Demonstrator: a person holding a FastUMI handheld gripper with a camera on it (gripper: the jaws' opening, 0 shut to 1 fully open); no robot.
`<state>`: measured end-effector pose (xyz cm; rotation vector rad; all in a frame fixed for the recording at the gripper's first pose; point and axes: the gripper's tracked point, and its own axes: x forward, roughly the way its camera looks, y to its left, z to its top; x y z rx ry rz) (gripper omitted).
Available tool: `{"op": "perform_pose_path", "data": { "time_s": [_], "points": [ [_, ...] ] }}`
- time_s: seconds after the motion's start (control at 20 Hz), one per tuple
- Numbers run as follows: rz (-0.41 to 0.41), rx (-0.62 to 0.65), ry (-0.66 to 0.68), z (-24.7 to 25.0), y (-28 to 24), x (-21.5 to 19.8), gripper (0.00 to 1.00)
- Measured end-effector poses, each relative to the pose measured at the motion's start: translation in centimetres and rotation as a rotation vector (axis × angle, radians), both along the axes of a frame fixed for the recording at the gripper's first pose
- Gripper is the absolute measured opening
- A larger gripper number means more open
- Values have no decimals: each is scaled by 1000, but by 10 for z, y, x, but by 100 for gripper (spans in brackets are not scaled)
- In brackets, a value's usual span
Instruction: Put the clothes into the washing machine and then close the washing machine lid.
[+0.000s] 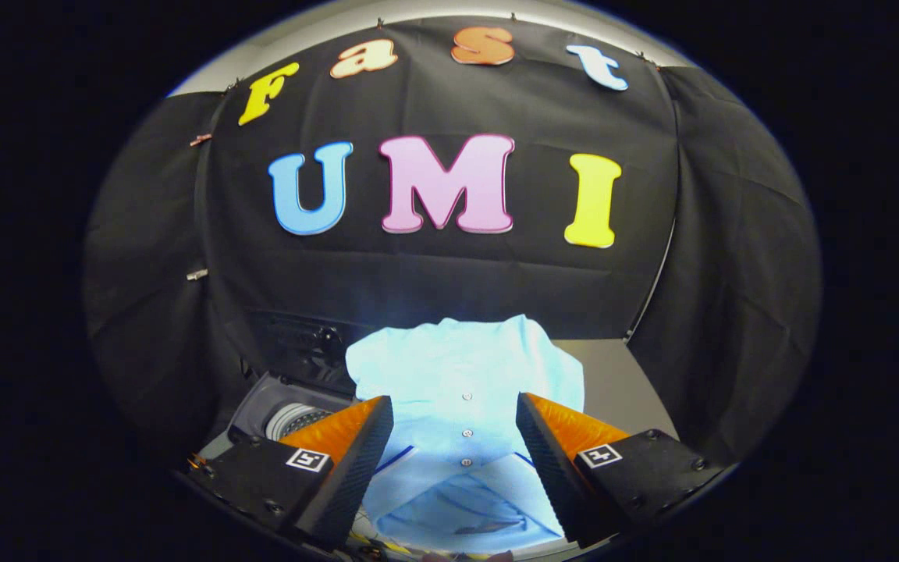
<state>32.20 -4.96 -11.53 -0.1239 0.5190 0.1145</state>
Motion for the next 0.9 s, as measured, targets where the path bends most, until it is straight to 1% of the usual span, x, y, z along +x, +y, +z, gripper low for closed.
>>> {"op": "perform_pose_path", "data": {
  "time_s": [0.05, 0.15, 0.2, 0.25, 0.3, 0.35, 0.4, 0.45, 0.5, 0.6, 0.65, 0.7, 0.8, 0.9],
  "points": [
    [-1, -18, 29, -14, 2, 13, 100],
    [-39, -64, 80, -44, -3, 43, 99],
    [-50, -85, 110, -57, -5, 55, 97],
    [-74, -117, 137, -69, -11, 66, 97],
    [-90, -139, 158, -80, -17, 68, 98],
    [-76, -120, 179, -84, -12, 68, 98],
    [-68, -77, 171, -88, -6, 74, 97],
    [-65, -36, 189, -92, -3, 71, 79],
    [-52, -36, 152, -84, -6, 76, 61],
    [-33, -20, 143, -84, -13, 73, 25],
    [-30, -7, 155, -86, -12, 73, 24],
    [-20, -4, 159, -80, -11, 64, 16],
    [-14, 7, 154, -74, -9, 59, 15],
    [-24, 65, 123, -58, -6, 62, 15]
  ]
}}
